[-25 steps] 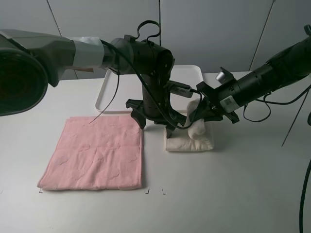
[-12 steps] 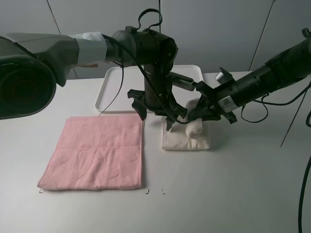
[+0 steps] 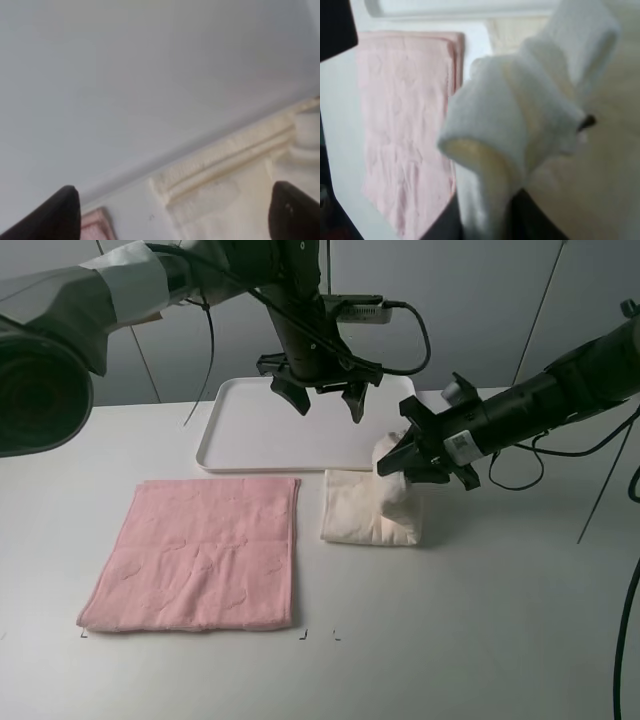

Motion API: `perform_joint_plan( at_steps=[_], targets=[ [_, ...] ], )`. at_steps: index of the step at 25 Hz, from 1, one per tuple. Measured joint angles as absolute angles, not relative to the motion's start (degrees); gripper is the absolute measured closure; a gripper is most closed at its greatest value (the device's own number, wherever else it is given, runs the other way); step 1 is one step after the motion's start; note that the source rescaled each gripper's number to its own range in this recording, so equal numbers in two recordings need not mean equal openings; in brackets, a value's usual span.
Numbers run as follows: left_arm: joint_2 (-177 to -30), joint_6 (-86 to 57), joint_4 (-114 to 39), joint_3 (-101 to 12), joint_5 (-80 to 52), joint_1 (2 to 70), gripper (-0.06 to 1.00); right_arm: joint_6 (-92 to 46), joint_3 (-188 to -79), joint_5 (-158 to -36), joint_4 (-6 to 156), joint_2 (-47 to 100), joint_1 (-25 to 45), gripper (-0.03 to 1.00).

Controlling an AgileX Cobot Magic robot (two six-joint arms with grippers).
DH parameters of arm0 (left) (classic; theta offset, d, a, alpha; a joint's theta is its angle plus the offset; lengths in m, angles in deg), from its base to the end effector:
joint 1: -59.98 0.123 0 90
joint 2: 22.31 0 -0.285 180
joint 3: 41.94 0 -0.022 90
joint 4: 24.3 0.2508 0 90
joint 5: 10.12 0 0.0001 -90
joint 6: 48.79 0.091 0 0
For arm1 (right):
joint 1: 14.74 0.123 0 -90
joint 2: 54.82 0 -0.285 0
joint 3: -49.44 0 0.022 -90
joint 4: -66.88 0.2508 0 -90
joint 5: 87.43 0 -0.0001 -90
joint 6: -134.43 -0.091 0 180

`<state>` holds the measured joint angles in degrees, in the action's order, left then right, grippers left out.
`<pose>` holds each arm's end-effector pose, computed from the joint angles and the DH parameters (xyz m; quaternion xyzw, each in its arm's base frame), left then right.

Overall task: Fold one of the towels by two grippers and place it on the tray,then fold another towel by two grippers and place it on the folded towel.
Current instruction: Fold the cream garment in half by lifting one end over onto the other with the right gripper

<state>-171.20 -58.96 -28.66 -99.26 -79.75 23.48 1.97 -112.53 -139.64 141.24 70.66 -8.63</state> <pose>0.4178 -0.3172 0.1994 0.2175 0.9616 -0.0989 0.1351 0.3404 0.1061 0.1102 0.0295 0.8993 0.4337 0.0475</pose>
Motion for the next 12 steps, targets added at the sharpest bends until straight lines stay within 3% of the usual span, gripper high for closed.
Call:
perform_joint_plan(
  at_steps=[1, 3, 8, 12],
  targets=[
    [-171.2, -58.6, -29.3, -99.3, -79.7, 23.8, -0.02, 2.3, -112.5, -139.8, 142.6, 70.7, -8.4, 0.5],
    [-171.2, -57.9, -29.8, -99.3, -79.9, 24.0, -0.02, 3.0, -112.5, -140.3, 144.9, 70.7, -7.5, 0.39],
    [-171.2, -56.2, -30.1, -99.3, -79.9, 24.0, -0.02, 3.8, -112.5, -141.2, 147.0, 70.7, -4.5, 0.47],
    [-171.2, -56.0, -30.2, -99.3, -79.9, 24.4, -0.02, 3.9, -112.5, -141.2, 147.0, 70.7, -6.6, 0.43]
  ],
)
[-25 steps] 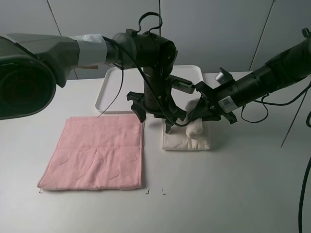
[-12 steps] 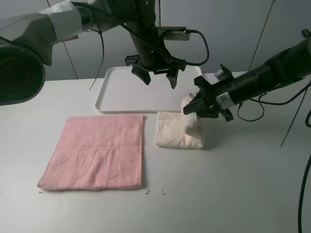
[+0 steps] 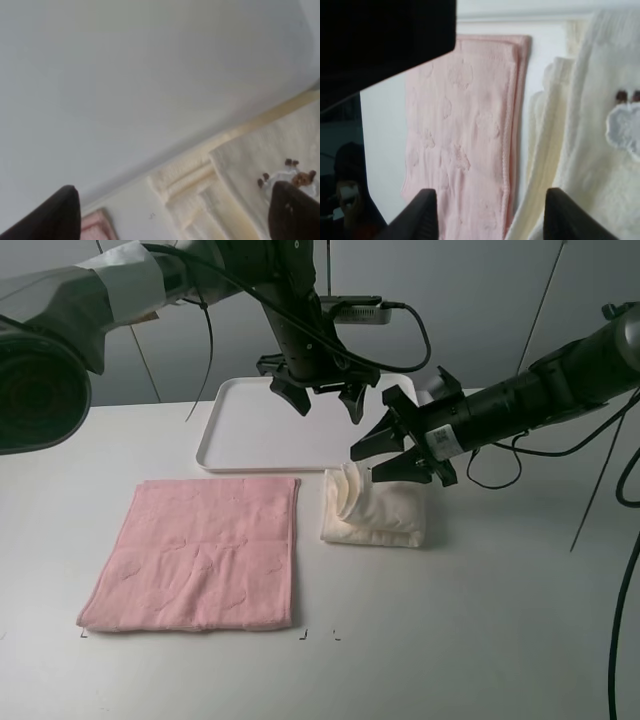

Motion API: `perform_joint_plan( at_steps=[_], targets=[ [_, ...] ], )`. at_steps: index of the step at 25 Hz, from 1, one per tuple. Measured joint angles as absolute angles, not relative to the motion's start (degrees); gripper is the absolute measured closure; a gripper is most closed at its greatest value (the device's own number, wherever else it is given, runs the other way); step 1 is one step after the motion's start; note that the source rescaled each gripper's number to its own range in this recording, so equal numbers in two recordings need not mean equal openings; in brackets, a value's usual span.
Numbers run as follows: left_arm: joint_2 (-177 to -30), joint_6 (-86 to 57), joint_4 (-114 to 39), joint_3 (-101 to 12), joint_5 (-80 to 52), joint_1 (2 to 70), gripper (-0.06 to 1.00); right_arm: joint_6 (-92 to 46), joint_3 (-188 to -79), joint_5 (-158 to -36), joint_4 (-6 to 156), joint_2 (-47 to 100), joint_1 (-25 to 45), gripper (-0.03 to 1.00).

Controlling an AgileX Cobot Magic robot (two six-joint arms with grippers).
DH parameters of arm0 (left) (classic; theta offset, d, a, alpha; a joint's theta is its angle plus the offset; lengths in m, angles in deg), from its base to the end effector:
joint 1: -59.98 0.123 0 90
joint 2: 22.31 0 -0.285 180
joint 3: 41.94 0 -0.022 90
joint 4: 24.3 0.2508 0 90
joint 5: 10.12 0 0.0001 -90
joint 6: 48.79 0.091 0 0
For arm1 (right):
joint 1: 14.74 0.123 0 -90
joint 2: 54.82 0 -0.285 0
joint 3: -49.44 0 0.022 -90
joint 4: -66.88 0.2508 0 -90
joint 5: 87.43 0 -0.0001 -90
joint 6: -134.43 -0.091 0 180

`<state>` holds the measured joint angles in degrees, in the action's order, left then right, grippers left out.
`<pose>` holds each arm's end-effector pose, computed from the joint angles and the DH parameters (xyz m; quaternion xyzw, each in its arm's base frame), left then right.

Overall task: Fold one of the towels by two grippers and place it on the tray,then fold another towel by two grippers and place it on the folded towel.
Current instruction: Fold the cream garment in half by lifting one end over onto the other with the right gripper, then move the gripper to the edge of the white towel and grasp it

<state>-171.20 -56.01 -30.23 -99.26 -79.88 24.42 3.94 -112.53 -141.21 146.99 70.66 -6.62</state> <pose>0.4214 -0.3121 0.1996 0.2317 0.9578 -0.1064 0.1323 0.3403 0.1217 0.1159 0.0330 0.8818 0.4673 0.0536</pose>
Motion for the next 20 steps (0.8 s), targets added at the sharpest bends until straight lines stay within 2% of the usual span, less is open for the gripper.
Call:
perform_joint_plan(
  at_steps=[7, 17, 20],
  targets=[
    [-171.2, -54.9, -30.7, -99.3, -79.9, 24.8, -0.02, 1.5, -112.5, -140.4, 142.3, 70.7, -13.3, 0.4],
    [-171.2, -53.5, -32.4, -99.3, -79.9, 24.8, -0.02, -2.5, -112.5, -133.9, 135.1, 71.2, -13.5, 0.4],
    [-171.2, -53.1, -32.9, -99.3, -79.9, 24.8, -0.02, -2.9, -112.5, -134.0, 135.2, 73.3, -13.5, 0.33]
  ],
)
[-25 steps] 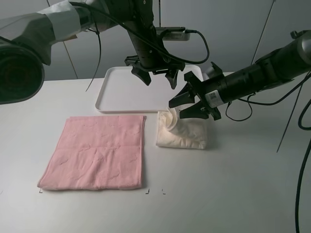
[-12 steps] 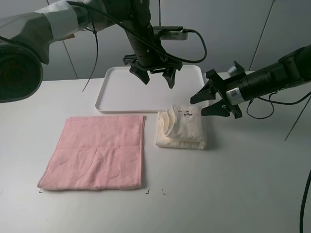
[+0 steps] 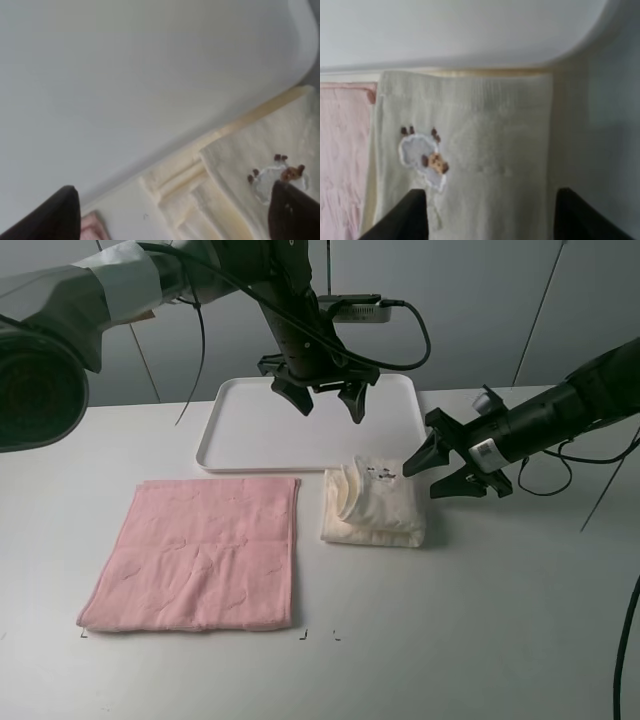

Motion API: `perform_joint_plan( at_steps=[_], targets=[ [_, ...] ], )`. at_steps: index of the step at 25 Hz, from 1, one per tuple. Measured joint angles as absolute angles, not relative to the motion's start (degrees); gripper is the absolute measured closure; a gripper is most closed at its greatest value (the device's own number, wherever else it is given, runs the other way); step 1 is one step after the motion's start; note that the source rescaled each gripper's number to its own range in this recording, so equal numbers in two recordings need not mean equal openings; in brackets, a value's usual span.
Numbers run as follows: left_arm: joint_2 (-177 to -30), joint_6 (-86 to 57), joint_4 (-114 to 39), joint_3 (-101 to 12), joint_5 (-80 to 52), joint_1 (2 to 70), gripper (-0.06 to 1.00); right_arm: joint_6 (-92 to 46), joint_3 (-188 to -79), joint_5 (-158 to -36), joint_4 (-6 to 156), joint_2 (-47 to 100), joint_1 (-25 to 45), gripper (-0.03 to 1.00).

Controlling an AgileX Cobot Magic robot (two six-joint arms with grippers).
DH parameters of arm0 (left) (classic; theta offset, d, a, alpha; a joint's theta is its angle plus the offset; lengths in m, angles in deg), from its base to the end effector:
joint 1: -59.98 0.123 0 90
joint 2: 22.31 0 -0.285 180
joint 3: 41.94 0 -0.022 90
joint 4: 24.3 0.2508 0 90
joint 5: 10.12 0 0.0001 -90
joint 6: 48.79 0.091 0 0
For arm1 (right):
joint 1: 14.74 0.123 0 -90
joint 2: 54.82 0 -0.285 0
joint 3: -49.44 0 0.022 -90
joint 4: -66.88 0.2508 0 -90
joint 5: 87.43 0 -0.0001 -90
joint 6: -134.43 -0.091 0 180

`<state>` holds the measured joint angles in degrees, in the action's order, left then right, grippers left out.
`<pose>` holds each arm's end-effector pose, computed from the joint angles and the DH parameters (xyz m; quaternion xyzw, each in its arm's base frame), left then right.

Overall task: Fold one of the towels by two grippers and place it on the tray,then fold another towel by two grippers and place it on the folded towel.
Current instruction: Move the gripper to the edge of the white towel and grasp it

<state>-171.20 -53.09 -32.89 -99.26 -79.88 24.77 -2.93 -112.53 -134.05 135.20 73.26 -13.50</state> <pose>0.4211 -0.3128 0.2001 0.2486 0.9522 -0.1239 0.1274 0.3470 0.0691 0.0860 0.0902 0.9229 0.3718 0.0424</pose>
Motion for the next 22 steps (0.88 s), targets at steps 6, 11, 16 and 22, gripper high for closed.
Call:
perform_joint_plan(
  at_steps=[6, 11, 16, 22],
  targets=[
    [-171.2, -52.4, -33.0, -99.3, -79.9, 24.8, -0.02, -2.3, -112.5, -134.7, 136.7, 75.0, -13.4, 0.32],
    [-171.2, -51.0, -33.3, -99.3, -79.9, 24.8, -0.02, -0.8, -112.5, -134.8, 138.0, 76.5, -10.7, 0.38],
    [-171.2, -48.0, -35.8, -99.3, -79.9, 24.8, -0.02, 0.1, -112.5, -134.3, 138.1, 77.5, -9.2, 0.69],
    [-171.2, -47.1, -36.3, -99.3, -79.9, 24.8, -0.02, 1.8, -112.5, -135.0, 138.3, 77.7, -9.2, 0.88]
  ],
)
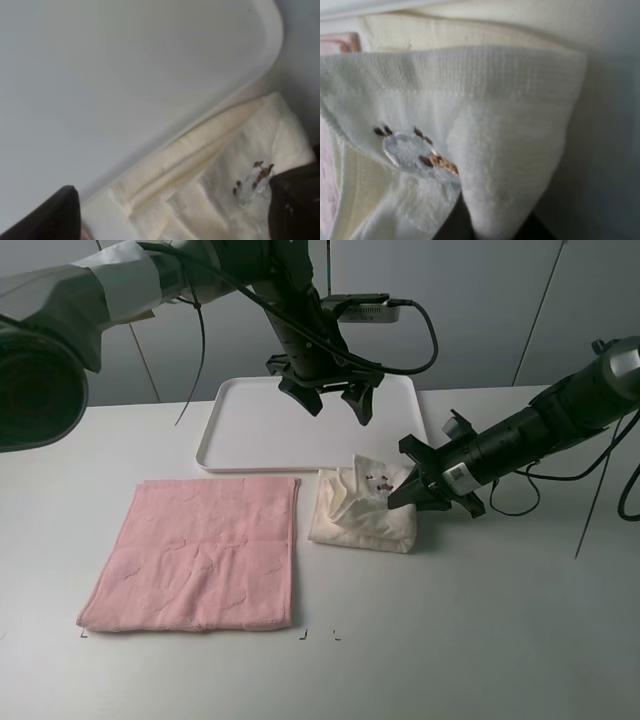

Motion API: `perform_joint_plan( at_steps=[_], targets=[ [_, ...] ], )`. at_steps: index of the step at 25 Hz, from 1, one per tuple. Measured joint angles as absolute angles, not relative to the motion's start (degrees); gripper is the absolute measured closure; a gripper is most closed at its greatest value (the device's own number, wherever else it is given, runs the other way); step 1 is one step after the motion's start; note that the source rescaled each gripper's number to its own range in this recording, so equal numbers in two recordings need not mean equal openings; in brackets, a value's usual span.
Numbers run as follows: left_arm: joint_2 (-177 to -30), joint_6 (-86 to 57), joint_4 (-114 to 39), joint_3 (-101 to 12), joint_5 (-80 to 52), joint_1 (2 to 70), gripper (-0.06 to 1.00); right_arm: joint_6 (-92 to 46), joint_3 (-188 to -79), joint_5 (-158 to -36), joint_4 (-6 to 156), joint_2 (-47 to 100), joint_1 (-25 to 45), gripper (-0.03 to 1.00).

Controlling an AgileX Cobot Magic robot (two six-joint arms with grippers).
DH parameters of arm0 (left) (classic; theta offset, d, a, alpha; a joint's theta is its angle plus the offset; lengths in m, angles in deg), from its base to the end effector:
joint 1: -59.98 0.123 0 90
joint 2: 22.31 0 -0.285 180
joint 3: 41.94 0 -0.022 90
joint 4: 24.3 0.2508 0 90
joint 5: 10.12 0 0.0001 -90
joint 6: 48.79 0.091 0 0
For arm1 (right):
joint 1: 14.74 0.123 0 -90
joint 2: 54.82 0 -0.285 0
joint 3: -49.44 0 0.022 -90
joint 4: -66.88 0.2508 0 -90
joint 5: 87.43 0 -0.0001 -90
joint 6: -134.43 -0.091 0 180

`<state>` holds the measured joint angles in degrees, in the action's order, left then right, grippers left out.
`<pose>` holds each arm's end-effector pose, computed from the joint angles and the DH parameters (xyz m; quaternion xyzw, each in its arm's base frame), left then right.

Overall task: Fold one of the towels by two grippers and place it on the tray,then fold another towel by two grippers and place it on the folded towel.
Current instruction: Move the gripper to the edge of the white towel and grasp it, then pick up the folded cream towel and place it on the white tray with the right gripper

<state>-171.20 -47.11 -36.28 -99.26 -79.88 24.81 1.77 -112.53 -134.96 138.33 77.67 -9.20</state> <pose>0.4185 -0.3166 0.2010 0.2914 0.9373 -0.1446 0.1250 0.3389 0.0969 0.0617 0.0521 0.9214 0.3850 0.0107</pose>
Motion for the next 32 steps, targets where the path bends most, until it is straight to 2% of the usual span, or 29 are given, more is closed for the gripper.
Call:
perform_joint_plan(
  at_steps=[5, 8, 11, 17, 21, 25, 32],
  targets=[
    [-170.6, -47.2, -37.4, -98.4, -79.9, 24.8, -0.02, 2.2, -112.5, -135.2, 138.3, 77.0, -9.2, 0.88],
    [-167.4, -47.5, -35.0, -93.4, -79.9, 24.8, -0.02, 2.5, -112.5, -135.2, 138.3, 75.5, -9.2, 0.88],
    [-160.4, -48.8, -30.4, -81.7, -78.8, 24.8, -0.02, 2.7, -112.5, -135.3, 138.3, 75.1, -9.2, 0.88],
    [-141.3, -49.3, -28.0, -51.3, -61.9, 24.9, -0.02, 4.4, -112.5, -136.8, 138.3, 75.1, -9.2, 0.88],
    [-131.6, -49.8, -25.6, -38.6, -53.3, 24.9, -0.02, 4.3, -114.7, -139.9, 135.8, 75.1, -9.1, 0.88],
    [-129.5, -50.1, -25.5, -33.6, -50.2, 25.1, -0.02, -0.6, -122.1, -143.8, 131.5, 75.1, -7.5, 0.88],
    [-129.5, -50.1, -25.8, -32.4, -50.0, 25.6, -0.02, -11.7, -140.0, -145.9, 125.4, 75.1, -2.8, 0.88]
  ],
)
